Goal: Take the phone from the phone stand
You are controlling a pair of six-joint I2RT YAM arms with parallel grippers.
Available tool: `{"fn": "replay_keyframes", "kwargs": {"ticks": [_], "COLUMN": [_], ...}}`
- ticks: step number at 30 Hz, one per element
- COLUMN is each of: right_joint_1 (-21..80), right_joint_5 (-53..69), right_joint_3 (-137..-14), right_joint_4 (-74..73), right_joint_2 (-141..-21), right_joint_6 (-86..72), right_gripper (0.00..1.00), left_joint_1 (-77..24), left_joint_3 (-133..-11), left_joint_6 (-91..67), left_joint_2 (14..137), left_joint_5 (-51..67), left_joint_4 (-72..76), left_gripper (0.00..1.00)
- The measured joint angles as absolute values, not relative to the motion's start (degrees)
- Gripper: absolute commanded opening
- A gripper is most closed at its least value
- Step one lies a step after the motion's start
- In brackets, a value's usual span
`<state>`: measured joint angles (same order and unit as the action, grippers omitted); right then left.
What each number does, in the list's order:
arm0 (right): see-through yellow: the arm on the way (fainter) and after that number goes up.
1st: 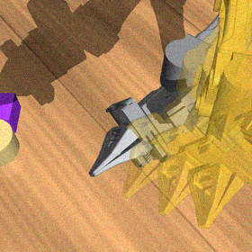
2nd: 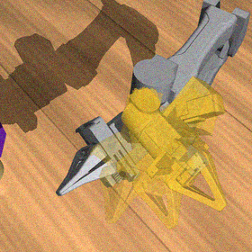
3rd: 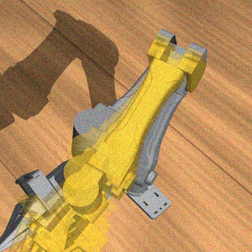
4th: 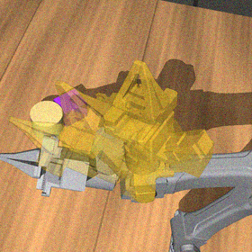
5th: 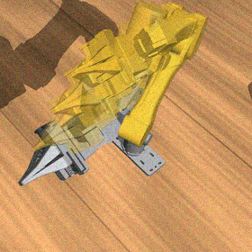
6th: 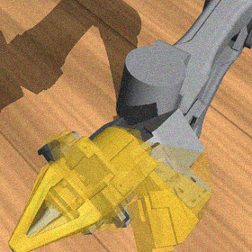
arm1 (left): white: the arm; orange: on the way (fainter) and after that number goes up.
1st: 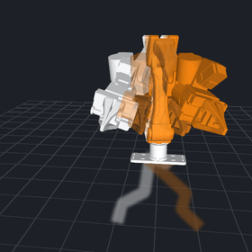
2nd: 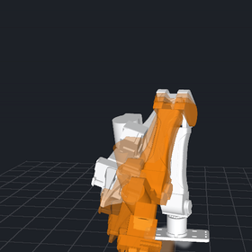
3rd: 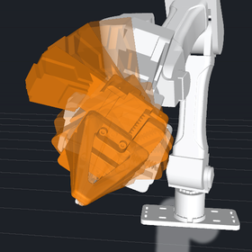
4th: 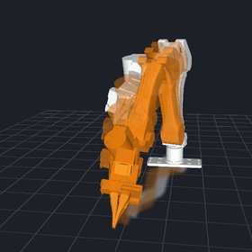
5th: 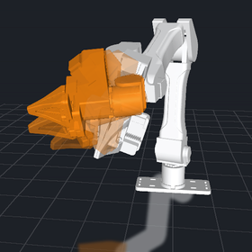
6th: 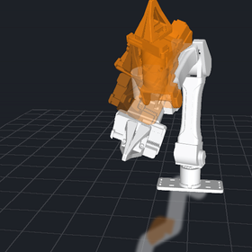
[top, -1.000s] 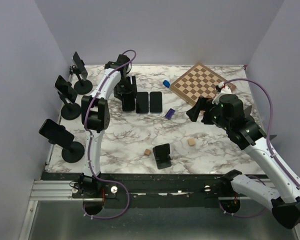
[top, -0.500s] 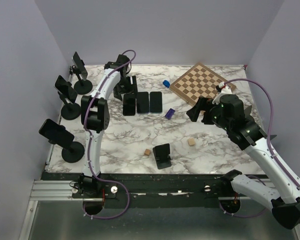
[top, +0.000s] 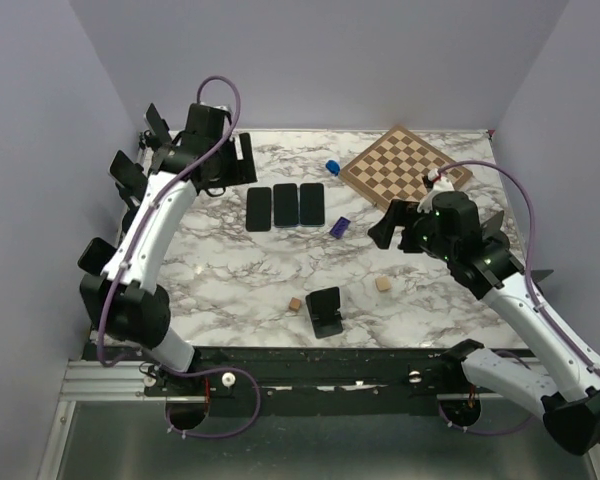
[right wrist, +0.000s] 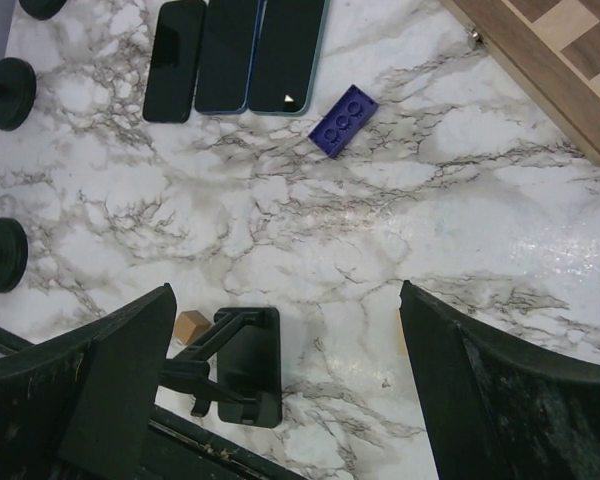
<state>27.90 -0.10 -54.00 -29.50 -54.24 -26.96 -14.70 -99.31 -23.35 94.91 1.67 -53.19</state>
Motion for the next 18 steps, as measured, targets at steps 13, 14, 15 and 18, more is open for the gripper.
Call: {"fn": "replay_keyframes", "kwargs": {"ticks": [13, 14, 15, 18], "right_joint_1": [27.9, 27.9, 27.92, 27.94], "right_joint_5": [14.24, 15.49, 16.6, 19.27], "right_joint_3": [-51.03, -51.0, -51.0, -51.0], "right_joint_4": [-20.71, -19.77, -18.83, -16.4], "right_joint_2": [-60.1, -60.51, -60.93, -62.02], "right_joint_6": [-27.09, -27.29, -27.49, -28.29], "right_gripper": [1.0, 1.0, 1.0, 1.0], "left_joint_1": [-14.98, -14.96, -14.94, -14.68], "left_joint_3": [-79.48, -79.18, -78.85, -76.97], "left_joint_6": [-20.97, -20.99, -21.3, -23.7], "left_joint_2": [60.6, 58.94, 56.75, 50.89], "left_joint_5": [-15.59, -17.17, -19.22, -26.17], "left_joint_4": [-52.23, -52.88, -53.54, -56.62], "left_gripper": [0.99, 0.99, 0.99, 0.99]}}
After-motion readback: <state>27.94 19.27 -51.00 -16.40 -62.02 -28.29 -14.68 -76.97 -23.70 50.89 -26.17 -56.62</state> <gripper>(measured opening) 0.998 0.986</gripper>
